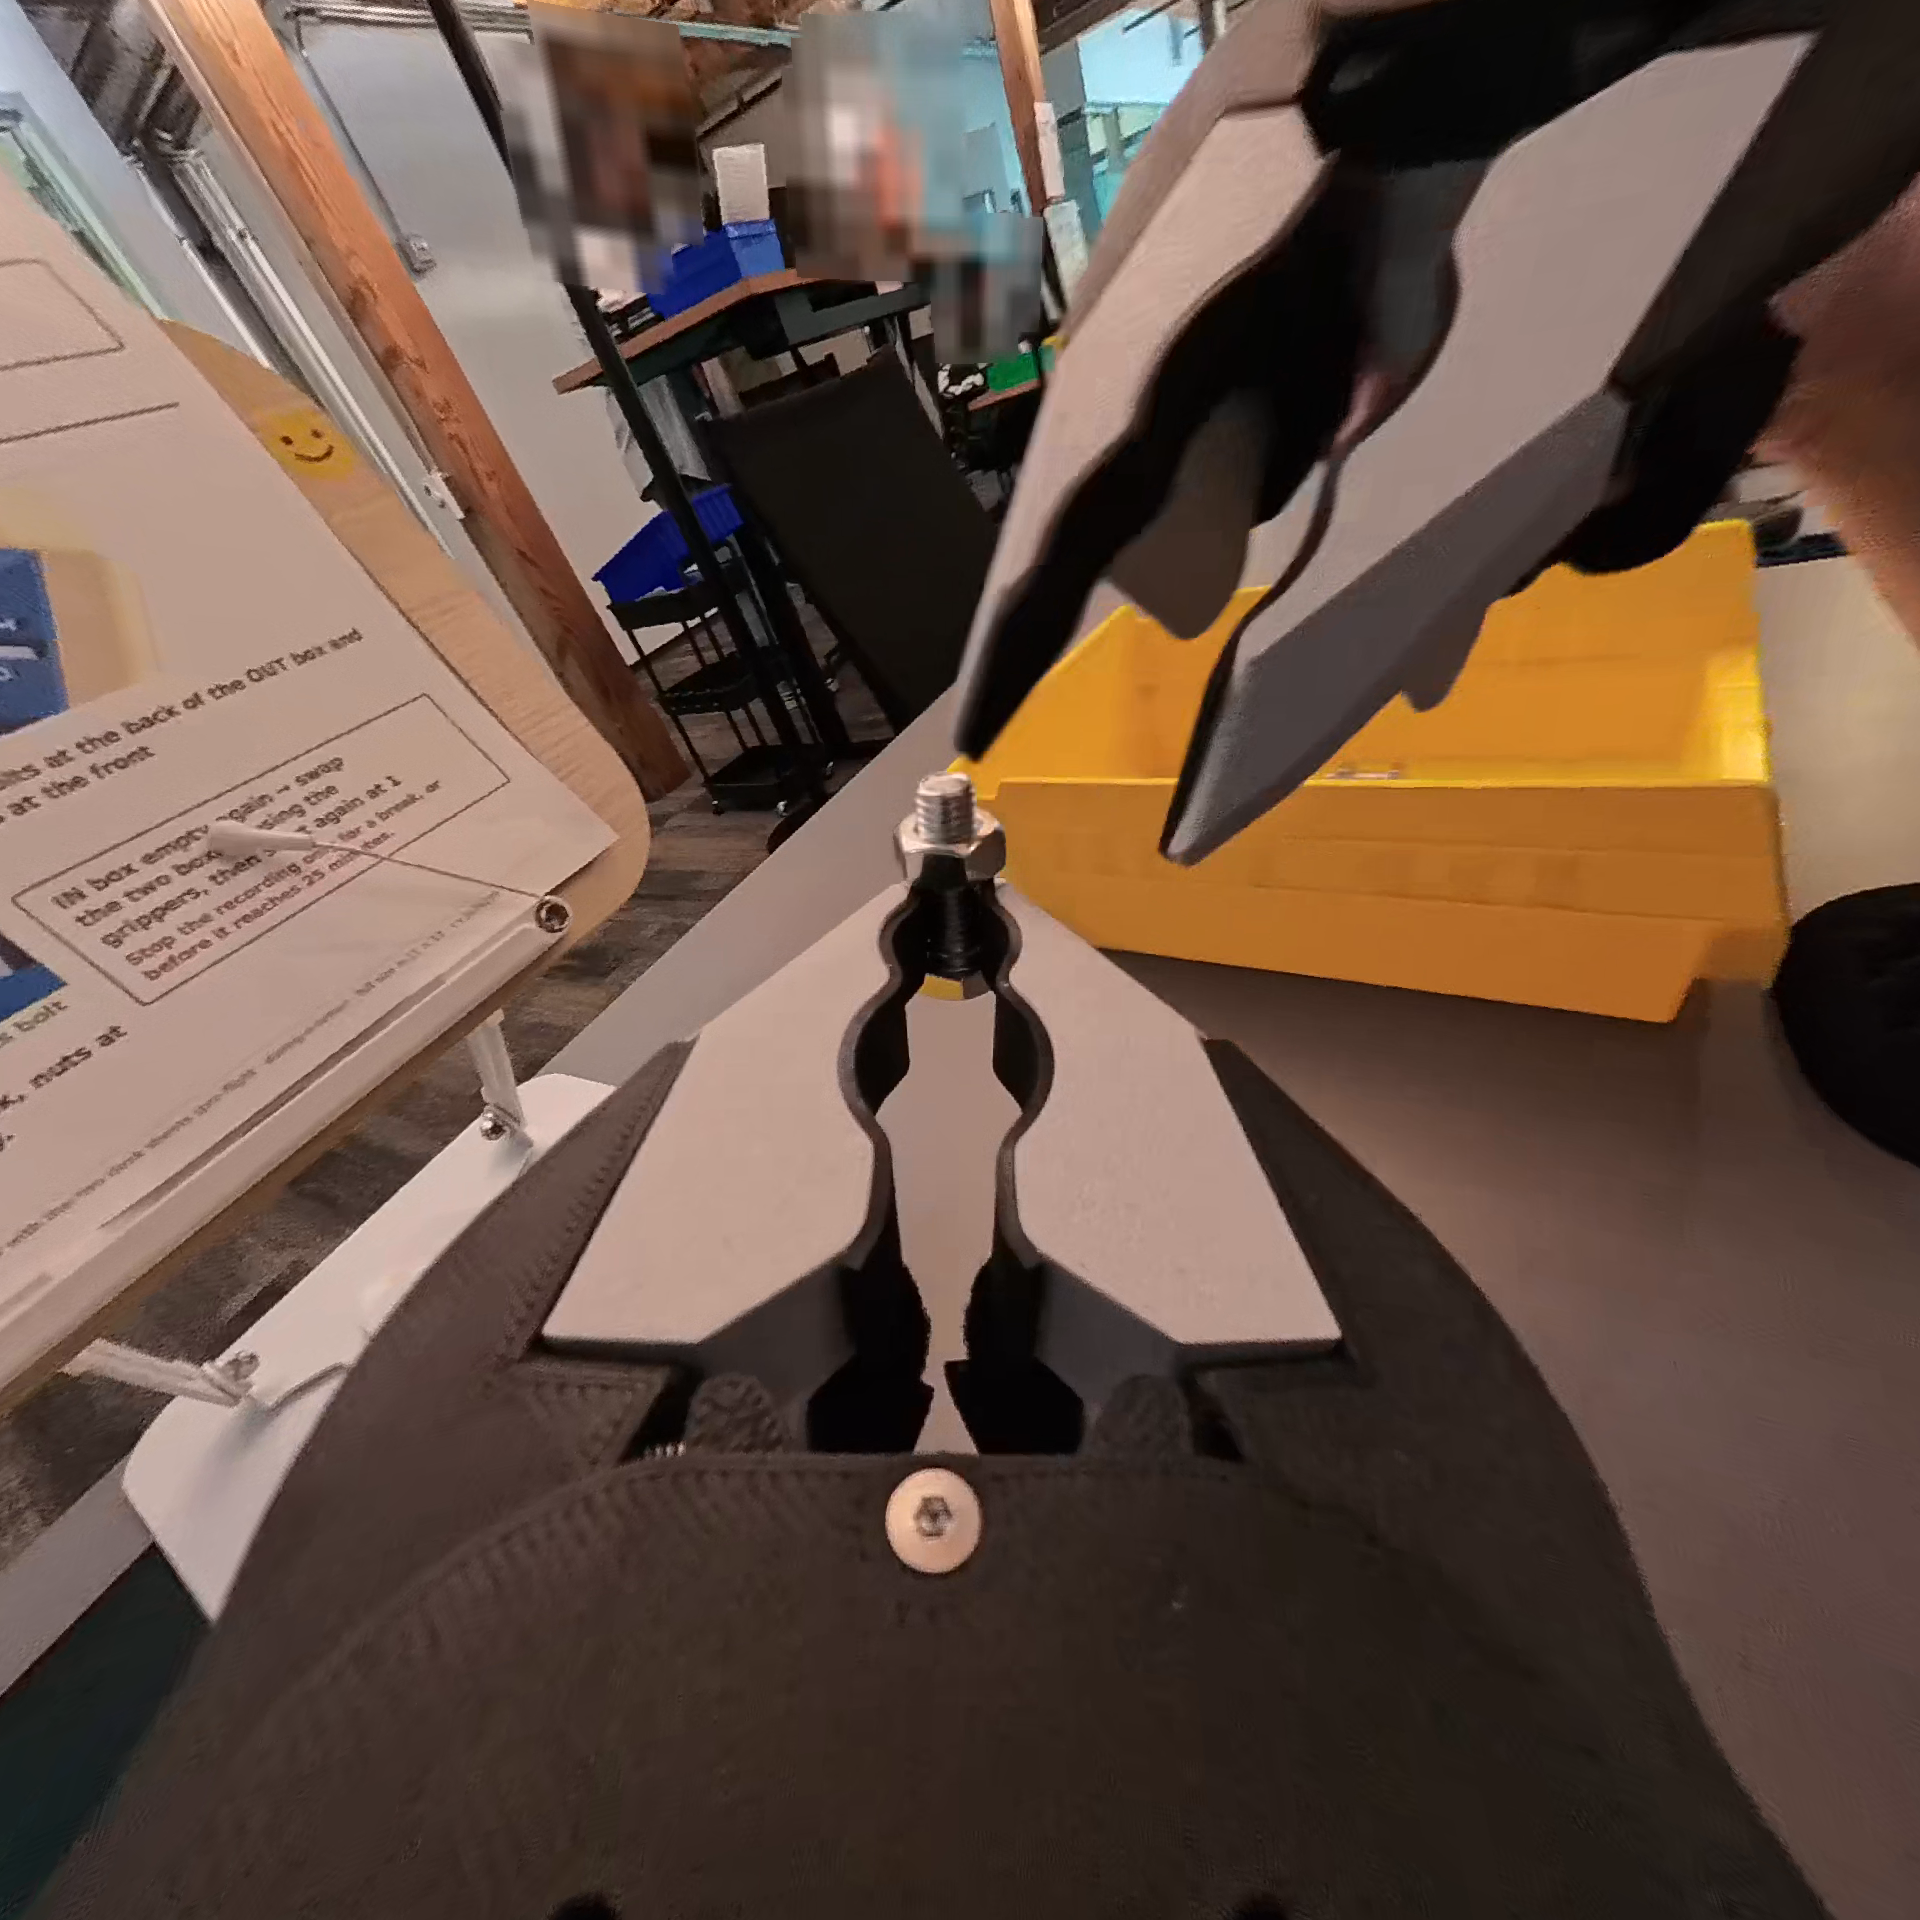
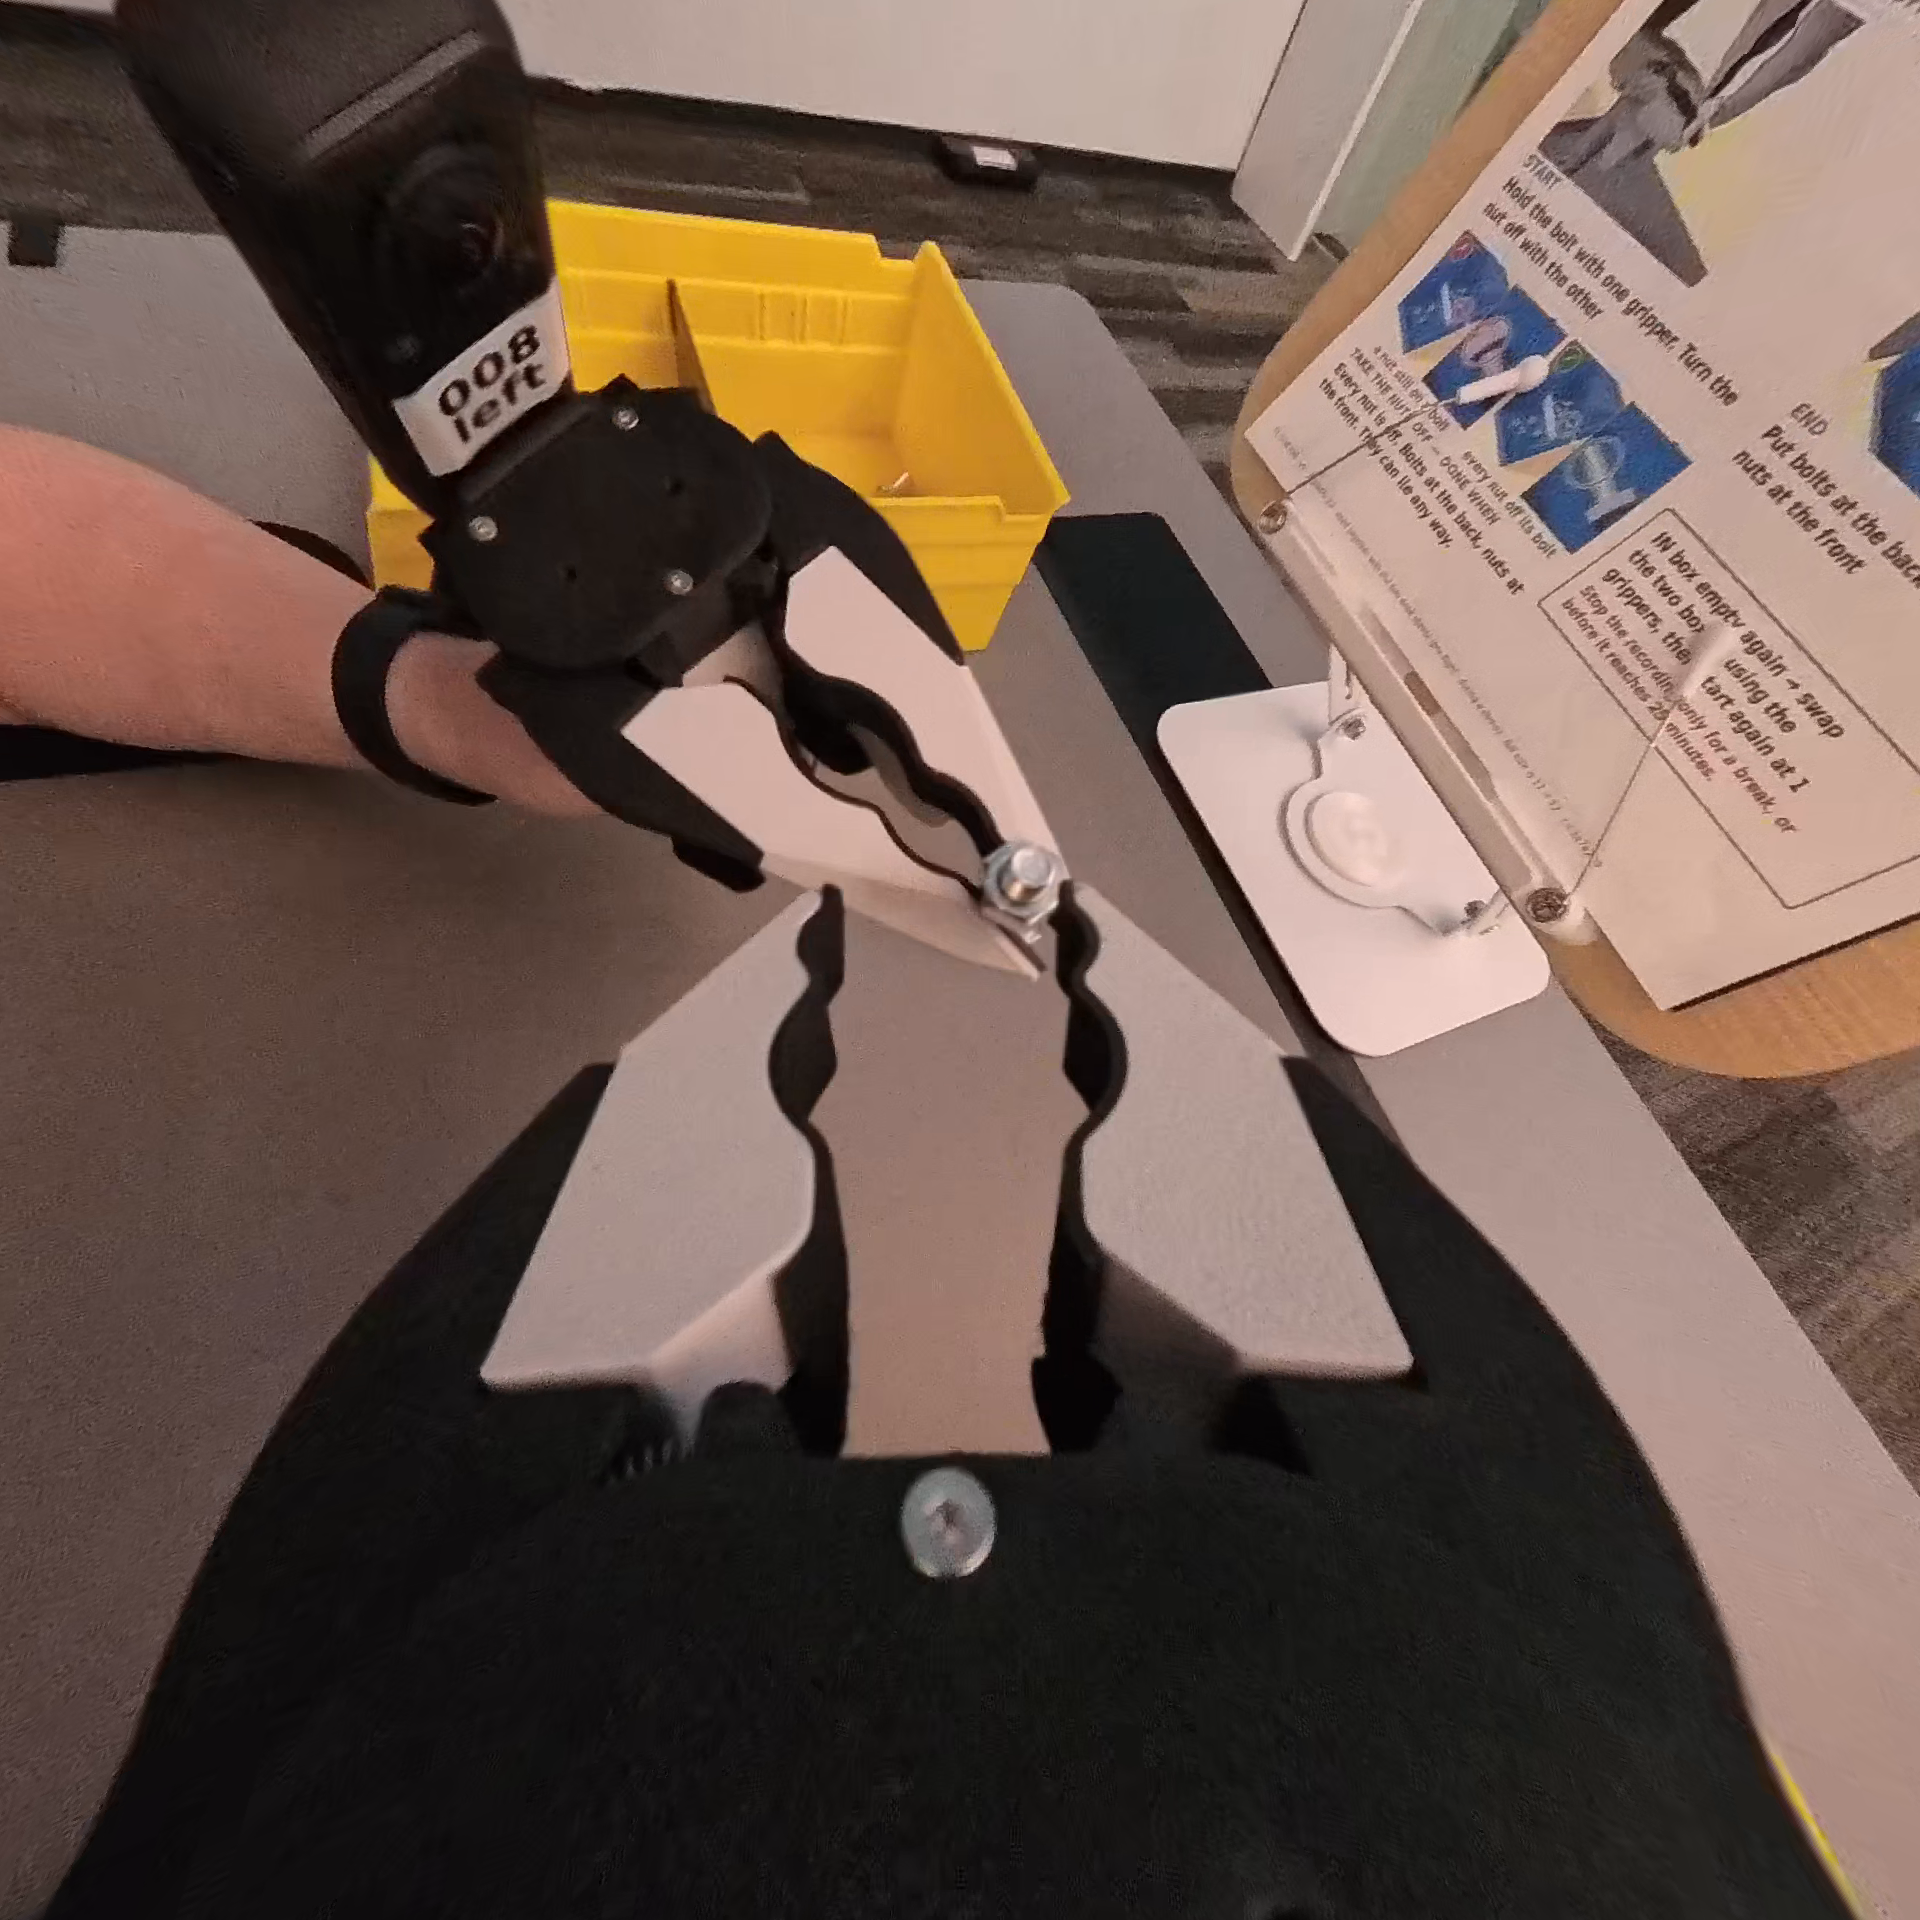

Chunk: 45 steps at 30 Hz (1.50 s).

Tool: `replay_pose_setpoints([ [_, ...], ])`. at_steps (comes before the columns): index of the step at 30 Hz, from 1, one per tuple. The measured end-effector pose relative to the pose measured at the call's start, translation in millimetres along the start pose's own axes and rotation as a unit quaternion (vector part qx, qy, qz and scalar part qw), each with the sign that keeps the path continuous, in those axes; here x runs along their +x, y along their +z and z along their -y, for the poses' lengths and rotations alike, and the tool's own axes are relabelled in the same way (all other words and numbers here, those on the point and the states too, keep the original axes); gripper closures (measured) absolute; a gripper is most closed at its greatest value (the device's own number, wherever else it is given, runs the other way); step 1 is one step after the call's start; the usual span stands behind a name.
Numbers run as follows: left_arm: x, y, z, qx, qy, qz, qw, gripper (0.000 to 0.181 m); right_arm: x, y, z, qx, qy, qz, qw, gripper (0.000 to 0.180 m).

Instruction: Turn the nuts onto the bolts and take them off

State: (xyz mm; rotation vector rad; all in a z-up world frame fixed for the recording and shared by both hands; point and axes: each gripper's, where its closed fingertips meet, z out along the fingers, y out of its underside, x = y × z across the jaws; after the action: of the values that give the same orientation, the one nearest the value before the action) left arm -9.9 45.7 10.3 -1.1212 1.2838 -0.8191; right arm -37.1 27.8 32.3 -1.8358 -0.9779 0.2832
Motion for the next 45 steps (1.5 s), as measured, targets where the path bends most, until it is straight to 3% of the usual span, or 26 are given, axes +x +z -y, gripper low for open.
replay_pose_setpoints([
  [2, 5.5, 0.6, 2.2, 0.004, 0.003, -0.011, 1.000, 0.173, -0.6, 5.7, -4.7, -0.010, -0.007, 0.002, 1.000, 0.130],
  [6, 9.9, 2.4, -0.5, -0.007, -0.001, -0.024, 1.000, 0.173, -3.3, 4.0, -19.3, -0.056, -0.029, -0.001, 0.998, 0.135],
  [7, 11.6, 3.2, -1.2, -0.009, -0.004, -0.027, 1.000, 0.173, -1.8, 1.0, -22.4, -0.063, -0.026, -0.001, 0.998, 0.143],
  [8, 11.8, 4.0, -1.5, -0.010, -0.006, -0.025, 1.000, 0.173, -2.9, -2.2, -25.5, -0.068, -0.016, 0.011, 0.997, 0.165],
  [9, 9.1, 4.4, -2.5, -0.014, -0.007, -0.015, 1.000, 0.173, -6.4, -4.5, -25.5, -0.064, -0.001, 0.029, 0.997, 0.169],
  [11, 9.7, 3.5, -0.7, -0.009, -0.017, -0.026, 0.999, 0.173, 4.7, -6.8, -25.0, -0.059, 0.007, 0.006, 0.998, 0.163],
  [13, 20.4, 2.1, 6.0, 0.009, -0.047, -0.076, 0.996, 0.173, 12.5, -7.0, -20.6, -0.040, -0.006, -0.013, 0.999, 0.145],
  [19, 44.4, -5.0, 18.6, 0.032, -0.168, -0.221, 0.960, 0.174, -13.9, -15.2, -9.0, 0.014, 0.005, 0.087, 0.996, 0.146],
  [23, 55.2, -12.3, 29.1, 0.041, -0.241, -0.297, 0.923, 0.173, -13.1, -22.7, -4.5, 0.039, 0.041, 0.117, 0.992, 0.163],
  [26, 57.5, -14.8, 35.1, 0.048, -0.274, -0.319, 0.906, 0.173, -13.4, -25.2, -0.7, 0.054, 0.075, 0.139, 0.986, 0.163],
  [35, 61.8, -16.1, 34.8, 0.040, -0.260, -0.326, 0.908, 0.173, -18.5, -25.0, -6.1, 0.037, 0.163, 0.209, 0.963, 0.164],
  [38, 61.3, -15.5, 38.5, 0.048, -0.242, -0.314, 0.917, 0.171, -15.9, -30.7, -6.0, 0.030, 0.151, 0.192, 0.969, 0.164],
  [40, 54.3, -14.9, 42.8, 0.060, -0.235, -0.291, 0.926, 0.155, -7.4, -42.0, -7.5, 0.026, 0.149, 0.163, 0.975, 0.164],
  [42, 46.4, -17.1, 47.4, 0.070, -0.224, -0.272, 0.933, 0.154, 7.0, -61.6, -14.3, 0.020, 0.161, 0.122, 0.979, 0.164],
  [45, 41.2, -19.9, 48.1, 0.053, -0.207, -0.258, 0.942, 0.157, 41.2, -96.3, -57.3, -0.046, 0.218, 0.016, 0.975, 0.164],
])
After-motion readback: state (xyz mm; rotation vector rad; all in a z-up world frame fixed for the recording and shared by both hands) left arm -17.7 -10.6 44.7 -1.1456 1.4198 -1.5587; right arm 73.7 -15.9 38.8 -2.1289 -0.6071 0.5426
